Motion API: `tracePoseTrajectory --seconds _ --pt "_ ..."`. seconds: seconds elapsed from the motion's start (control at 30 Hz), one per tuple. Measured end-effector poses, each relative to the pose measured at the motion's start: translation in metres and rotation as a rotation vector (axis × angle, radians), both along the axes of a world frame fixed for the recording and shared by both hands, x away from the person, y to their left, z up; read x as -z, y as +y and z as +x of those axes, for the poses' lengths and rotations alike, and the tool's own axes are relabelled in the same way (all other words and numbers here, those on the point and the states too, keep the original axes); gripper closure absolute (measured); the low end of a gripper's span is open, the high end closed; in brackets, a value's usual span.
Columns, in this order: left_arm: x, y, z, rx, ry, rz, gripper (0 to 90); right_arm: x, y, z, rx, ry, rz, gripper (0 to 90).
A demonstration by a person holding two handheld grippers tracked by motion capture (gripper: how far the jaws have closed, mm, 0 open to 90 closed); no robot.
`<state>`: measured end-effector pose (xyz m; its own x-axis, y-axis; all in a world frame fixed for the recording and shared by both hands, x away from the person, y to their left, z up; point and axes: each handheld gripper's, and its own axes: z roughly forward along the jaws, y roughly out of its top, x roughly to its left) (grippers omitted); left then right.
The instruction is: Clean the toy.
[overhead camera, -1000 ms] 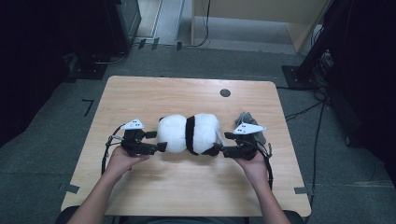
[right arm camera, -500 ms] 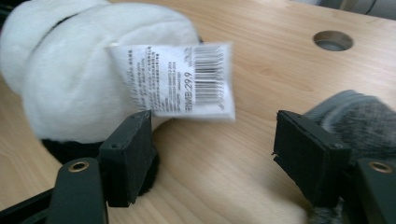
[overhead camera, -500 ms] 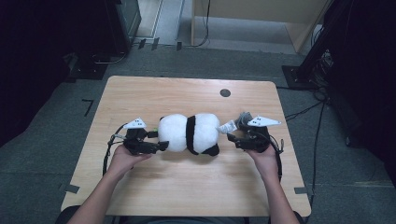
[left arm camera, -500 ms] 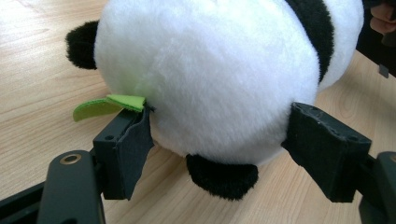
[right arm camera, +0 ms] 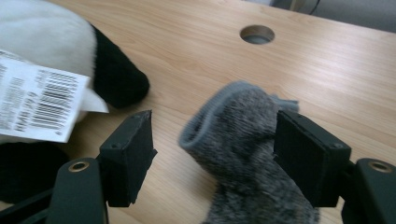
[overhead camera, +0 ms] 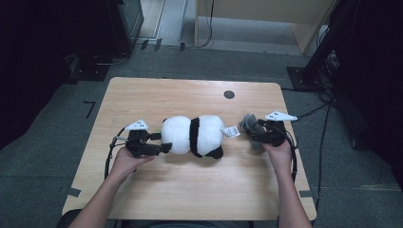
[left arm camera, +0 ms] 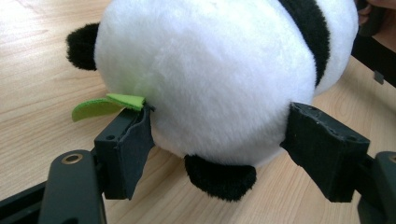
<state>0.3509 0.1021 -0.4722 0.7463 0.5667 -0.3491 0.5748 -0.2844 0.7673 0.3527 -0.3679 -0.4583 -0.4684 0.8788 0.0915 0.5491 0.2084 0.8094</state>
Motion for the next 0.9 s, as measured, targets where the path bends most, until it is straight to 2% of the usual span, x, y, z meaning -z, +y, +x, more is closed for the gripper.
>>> tracePoseTrajectory --seconds 0.1,0.23,0.33,0.43,0.5,0.57,0.63,0.67,0.8,0.9 --pt "-0.002 -0.001 0.001 -0.008 -0.006 -0.009 23.7 0.005 -0.009 0.006 0.019 -0.001 -0.026 26.1" --pt "0.000 -0.003 0.003 -0.012 -0.008 -0.008 22.7 0.016 -0.018 0.017 0.043 0.056 -0.020 25.4" --pt "0.001 -0.003 0.003 -0.011 -0.011 -0.012 22.8 0.028 -0.023 0.022 0.060 0.100 -0.035 35.6" --pt "0.003 -0.003 0.003 -0.006 -0.030 -0.016 24.1 0.036 -0.026 0.024 0.065 0.146 -0.021 46.7" --pt "0.004 -0.004 0.003 0.000 -0.044 -0.009 24.5 0.041 -0.028 0.025 0.053 0.167 -0.007 50.9" --pt "0.004 -0.004 0.002 -0.004 -0.042 0.001 24.8 0.043 -0.028 0.024 0.049 0.165 -0.003 54.5" --pt "0.004 -0.004 0.003 -0.007 -0.016 0.003 24.8 0.045 -0.028 0.024 0.046 0.169 0.002 56.9" --pt "0.004 -0.003 0.003 -0.008 0.002 0.001 25.6 0.045 -0.028 0.024 0.048 0.171 0.002 59.3" --pt "0.006 -0.001 0.006 0.000 0.030 -0.024 32.0 0.045 -0.025 0.024 0.058 0.181 -0.006 67.6" --pt "0.006 -0.001 0.004 0.005 0.016 -0.004 37.3 0.042 -0.024 0.023 0.067 0.190 -0.016 71.9"
